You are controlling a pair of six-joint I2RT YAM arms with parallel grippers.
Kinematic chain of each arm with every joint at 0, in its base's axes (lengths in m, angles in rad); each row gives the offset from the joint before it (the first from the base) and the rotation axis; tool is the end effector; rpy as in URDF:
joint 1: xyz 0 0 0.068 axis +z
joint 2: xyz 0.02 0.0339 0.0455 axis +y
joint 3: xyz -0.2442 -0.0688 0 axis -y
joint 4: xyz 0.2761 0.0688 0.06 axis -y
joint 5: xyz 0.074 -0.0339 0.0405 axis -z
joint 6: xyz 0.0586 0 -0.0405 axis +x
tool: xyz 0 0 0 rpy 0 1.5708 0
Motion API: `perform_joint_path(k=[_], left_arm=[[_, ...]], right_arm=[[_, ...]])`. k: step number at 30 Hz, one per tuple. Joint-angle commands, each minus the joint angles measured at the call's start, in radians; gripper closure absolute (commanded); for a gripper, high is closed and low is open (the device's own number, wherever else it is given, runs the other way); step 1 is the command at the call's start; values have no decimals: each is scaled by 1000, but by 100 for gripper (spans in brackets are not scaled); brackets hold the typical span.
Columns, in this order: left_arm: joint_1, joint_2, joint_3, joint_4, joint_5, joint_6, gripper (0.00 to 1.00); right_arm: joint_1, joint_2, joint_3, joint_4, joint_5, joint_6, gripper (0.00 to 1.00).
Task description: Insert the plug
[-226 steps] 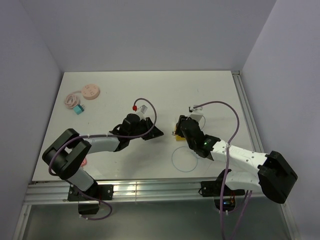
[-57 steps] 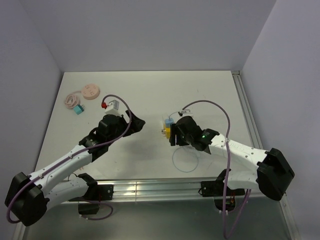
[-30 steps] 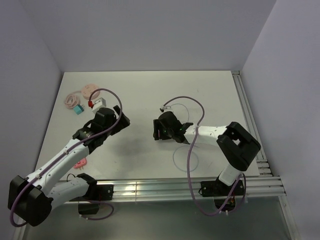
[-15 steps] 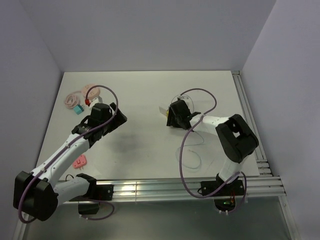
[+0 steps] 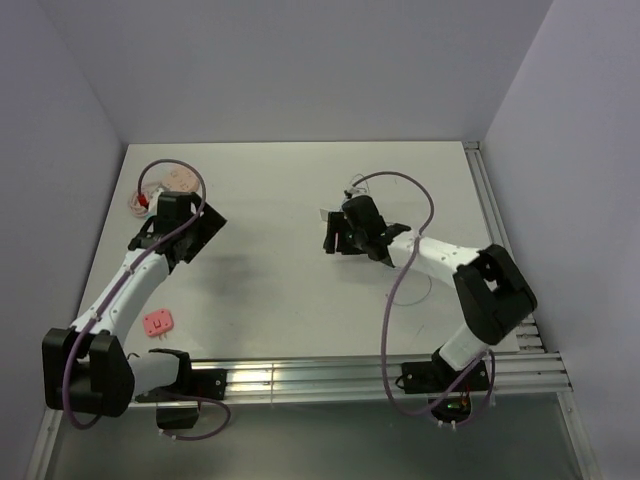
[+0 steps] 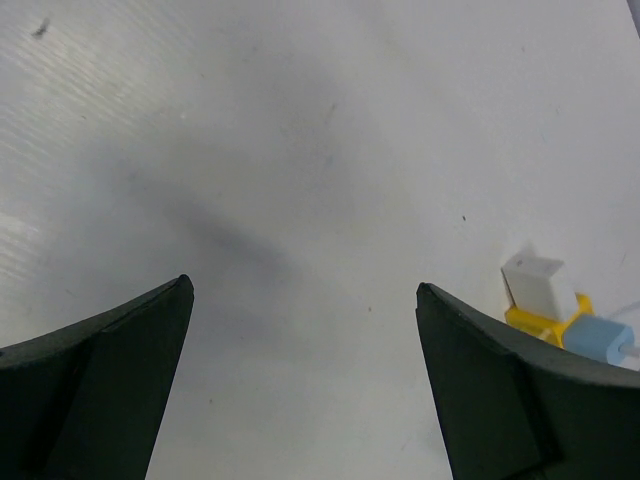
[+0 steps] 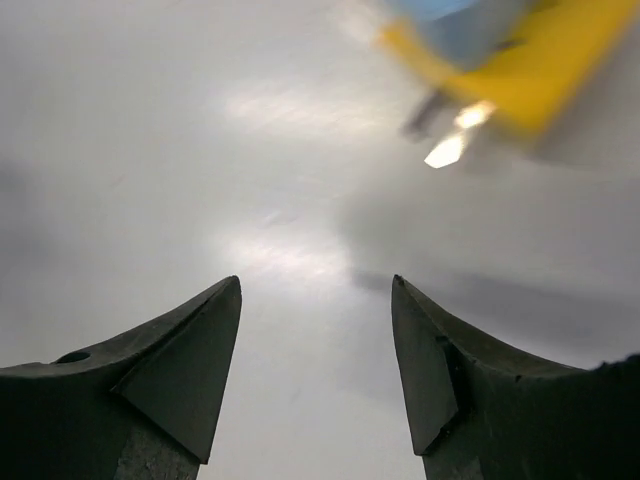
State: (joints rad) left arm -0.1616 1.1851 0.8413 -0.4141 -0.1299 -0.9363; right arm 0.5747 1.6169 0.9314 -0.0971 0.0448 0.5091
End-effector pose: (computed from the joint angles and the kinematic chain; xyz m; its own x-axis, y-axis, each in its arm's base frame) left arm 0.3015 -0.0415 0.2124 -0.4559 -0.7348 -0.5022 -0.5069 0.6782 -0.5321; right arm 0.3178 0.2027 0.1356 -0.7685 0.0824 -0.6345 -0.1624 0.9341 0.3180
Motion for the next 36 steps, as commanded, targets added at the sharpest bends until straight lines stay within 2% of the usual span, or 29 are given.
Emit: perform_joint_path(k=[1, 2, 5, 8, 11, 19, 22, 30, 36], left_arm=[[62, 65, 68, -48, -42, -22, 1], [107, 99, 87, -57, -56, -25, 0], [207, 155, 116, -69, -102, -29, 1], [252, 235, 203, -104, -187, 2, 1], [257, 338, 318, -141, -302, 42, 1], [283, 593, 634, -190, -419, 151, 0], [292, 715, 718, -210, -412, 188, 0], [292, 869, 759, -210, -382, 191, 2], [292, 924, 769, -204, -427, 180, 2]], right_arm=[[108, -151, -23, -7, -138, -32, 30], [166, -176, -31, -13, -143, -30, 30], [237, -274, -77, -12, -175, -24, 27], [244, -357, -101, -18, -233, -37, 24], [248, -406, -123, -24, -279, -56, 22], [248, -416, -177, 8, -326, -81, 22], [248, -411, -186, -1, -313, -86, 22], [231, -436, -204, 0, -307, -101, 23], [200, -428, -220, 20, -329, -95, 23]])
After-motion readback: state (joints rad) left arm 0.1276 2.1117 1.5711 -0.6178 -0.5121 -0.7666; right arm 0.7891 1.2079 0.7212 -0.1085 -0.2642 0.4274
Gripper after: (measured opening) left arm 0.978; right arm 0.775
